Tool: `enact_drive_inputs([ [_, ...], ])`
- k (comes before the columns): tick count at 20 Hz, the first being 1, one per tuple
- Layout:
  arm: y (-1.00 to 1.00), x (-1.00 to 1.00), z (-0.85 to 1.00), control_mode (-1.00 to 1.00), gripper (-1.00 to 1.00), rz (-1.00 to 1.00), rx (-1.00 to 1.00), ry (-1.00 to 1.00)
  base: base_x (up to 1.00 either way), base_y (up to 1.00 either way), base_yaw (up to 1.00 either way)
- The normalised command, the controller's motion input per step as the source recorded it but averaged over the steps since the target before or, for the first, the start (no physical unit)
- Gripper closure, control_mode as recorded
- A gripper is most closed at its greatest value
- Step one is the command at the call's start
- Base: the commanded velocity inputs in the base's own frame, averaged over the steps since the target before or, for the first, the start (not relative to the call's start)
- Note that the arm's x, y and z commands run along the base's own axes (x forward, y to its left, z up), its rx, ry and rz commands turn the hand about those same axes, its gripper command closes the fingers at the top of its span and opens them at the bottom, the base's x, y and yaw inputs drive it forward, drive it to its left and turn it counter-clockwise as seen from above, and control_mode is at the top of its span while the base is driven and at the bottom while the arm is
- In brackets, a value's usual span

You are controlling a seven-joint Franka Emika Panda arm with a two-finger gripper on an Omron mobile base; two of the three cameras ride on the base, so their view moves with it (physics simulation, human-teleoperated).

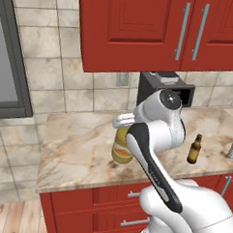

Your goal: Place the drinks on the dining counter in a tight cluster.

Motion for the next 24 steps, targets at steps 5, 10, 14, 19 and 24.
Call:
enact_drive_inputs([
  [5,-0.01,-0.02,0.08,-1.0,1.0,0.0,0.06,0.01,0.0,0.0,0.0],
  [10,0.0,0.0,0.0,-1.0,1.0,0.0,0.0,0.0,0.0,0.0,0.0],
  [14,0.0,0.0,0.0,-1.0,1.0,0.0,0.0,0.0,0.0,0.0,0.0],
  [19,0.0,-0.09,0.0,-1.0,1.0,0.0,0.0,0.0,0.0,0.0,0.0],
  [24,0.0,0.0,0.0,1.0,1.0,0.0,0.0,0.0,-0.46,0.04,0.0],
])
